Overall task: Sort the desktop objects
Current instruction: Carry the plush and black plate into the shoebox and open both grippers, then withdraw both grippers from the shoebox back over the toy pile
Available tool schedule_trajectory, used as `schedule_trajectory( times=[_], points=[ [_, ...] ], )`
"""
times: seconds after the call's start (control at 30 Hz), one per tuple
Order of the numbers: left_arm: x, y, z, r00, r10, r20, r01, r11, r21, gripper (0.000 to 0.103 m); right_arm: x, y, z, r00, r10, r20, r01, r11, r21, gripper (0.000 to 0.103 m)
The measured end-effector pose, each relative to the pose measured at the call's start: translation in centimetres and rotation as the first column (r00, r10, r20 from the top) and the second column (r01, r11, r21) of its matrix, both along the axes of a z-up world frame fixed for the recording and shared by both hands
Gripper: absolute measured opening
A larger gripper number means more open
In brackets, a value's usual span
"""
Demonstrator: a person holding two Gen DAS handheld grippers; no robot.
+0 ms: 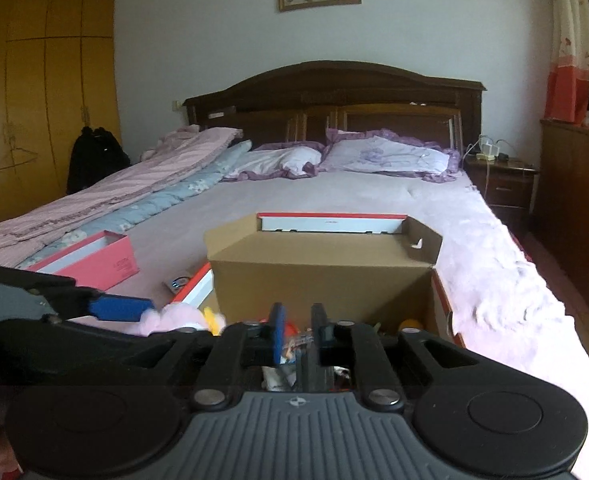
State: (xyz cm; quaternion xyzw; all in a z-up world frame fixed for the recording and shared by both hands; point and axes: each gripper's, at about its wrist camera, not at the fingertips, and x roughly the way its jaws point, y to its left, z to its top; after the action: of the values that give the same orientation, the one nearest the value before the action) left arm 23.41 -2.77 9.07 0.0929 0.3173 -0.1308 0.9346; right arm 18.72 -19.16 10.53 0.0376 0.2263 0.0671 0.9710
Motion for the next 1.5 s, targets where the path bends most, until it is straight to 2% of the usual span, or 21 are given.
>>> schedule_trajectory(
  times=[0.23, 0.37, 0.47, 0.67, 0.83, 1.0, 1.23, 1.5],
  points=[
    [-0.7, 0.6, -0.3, 1.0, 0.014, -0.003, -0.014, 1.0, -0.001, 0.067, 0.0, -0.3, -0.9, 1.0, -0.009, -0.008, 0.009, 1.0, -0.003, 0.024],
    [-2.5, 1.7, -0.7, 1.0, 0.023, -0.004, -0.024, 0.999, -0.038, 0.083, -2.2, -0.9, -2.3, 0.999, -0.017, -0.032, 0.017, 1.0, 0.012, 0.028],
    [-4.5, 2.4, -1.6, 0.999, 0.028, -0.018, -0.029, 0.997, -0.065, 0.086, -4.5, -1.2, -3.8, 0.997, -0.025, -0.068, 0.027, 0.999, 0.032, 0.034],
    [-8.5, 3.2, -4.3, 0.994, 0.05, -0.098, -0.059, 0.994, -0.095, 0.088, -9.2, -1.1, -7.6, 0.985, -0.047, -0.165, 0.056, 0.997, 0.05, 0.038],
    [-11.3, 4.1, -6.8, 0.979, 0.067, -0.192, -0.093, 0.987, -0.128, 0.09, -12.4, -0.9, -10.7, 0.968, -0.065, -0.243, 0.081, 0.995, 0.06, 0.039],
    [-13.0, 4.3, -9.6, 0.962, 0.069, -0.264, -0.095, 0.992, -0.088, 0.09, -14.9, -0.9, -13.5, 0.944, -0.106, -0.311, 0.128, 0.991, 0.048, 0.039],
    [-13.4, 4.4, -11.3, 0.952, 0.084, -0.296, -0.107, 0.992, -0.062, 0.09, -16.2, -1.3, -15.9, 0.919, -0.135, -0.37, 0.168, 0.984, 0.056, 0.039],
    [-13.5, 4.5, -11.8, 0.953, 0.085, -0.291, -0.103, 0.994, -0.047, 0.089, -15.3, -1.5, -16.2, 0.905, -0.154, -0.398, 0.191, 0.98, 0.055, 0.039]
  ],
)
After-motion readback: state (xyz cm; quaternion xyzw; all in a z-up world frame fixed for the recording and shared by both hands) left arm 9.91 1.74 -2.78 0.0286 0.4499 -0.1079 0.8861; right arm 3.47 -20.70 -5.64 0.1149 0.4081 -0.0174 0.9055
